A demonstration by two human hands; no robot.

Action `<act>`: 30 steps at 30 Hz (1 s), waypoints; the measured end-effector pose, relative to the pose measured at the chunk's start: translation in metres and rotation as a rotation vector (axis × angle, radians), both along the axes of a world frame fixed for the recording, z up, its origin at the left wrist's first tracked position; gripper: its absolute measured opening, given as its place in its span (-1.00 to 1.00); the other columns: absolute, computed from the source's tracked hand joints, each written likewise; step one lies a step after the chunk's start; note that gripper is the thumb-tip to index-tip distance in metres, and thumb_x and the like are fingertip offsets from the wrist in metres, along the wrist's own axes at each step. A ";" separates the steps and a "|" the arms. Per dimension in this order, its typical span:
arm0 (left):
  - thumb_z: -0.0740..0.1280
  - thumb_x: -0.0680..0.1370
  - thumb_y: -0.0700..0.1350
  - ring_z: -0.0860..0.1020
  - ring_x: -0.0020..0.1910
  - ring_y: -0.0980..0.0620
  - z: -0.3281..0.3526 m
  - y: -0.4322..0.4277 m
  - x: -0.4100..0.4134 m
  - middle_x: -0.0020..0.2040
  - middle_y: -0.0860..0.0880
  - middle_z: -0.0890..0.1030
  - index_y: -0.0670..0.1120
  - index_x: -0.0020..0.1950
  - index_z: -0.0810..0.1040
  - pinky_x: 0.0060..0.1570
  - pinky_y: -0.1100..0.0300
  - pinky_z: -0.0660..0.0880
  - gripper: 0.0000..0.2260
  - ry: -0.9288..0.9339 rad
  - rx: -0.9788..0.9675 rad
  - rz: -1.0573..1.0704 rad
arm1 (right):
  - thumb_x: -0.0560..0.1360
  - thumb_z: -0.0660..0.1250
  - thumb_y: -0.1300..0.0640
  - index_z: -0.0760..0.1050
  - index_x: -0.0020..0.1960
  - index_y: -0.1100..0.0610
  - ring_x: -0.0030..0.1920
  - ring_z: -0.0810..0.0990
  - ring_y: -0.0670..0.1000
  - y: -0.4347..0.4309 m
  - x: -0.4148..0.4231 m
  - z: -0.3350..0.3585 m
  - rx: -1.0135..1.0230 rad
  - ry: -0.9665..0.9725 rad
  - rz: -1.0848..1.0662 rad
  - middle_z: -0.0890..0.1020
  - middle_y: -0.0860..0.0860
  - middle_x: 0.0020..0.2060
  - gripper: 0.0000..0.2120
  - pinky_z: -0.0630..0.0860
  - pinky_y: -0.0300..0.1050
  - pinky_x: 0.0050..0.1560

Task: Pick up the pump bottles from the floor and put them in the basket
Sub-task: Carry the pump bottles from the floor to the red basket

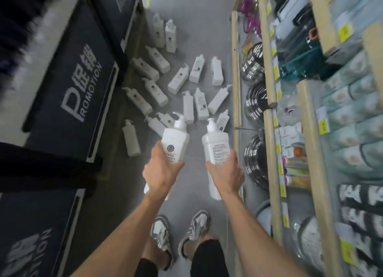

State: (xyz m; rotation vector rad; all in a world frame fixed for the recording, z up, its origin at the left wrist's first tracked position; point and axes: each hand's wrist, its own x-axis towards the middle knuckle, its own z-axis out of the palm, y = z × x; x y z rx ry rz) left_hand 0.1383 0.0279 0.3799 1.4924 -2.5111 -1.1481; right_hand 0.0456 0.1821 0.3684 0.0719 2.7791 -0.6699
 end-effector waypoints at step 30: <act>0.46 0.28 0.10 0.54 -0.21 -0.01 0.323 -0.036 0.174 -0.03 0.14 0.50 0.11 0.14 0.28 -0.20 0.07 0.39 -0.47 0.169 -0.097 0.407 | 0.28 0.52 -0.19 0.36 0.25 0.08 -0.12 0.60 0.13 -0.065 0.106 0.323 -0.058 0.150 0.425 0.61 0.03 -0.02 -0.33 0.55 -0.02 -0.11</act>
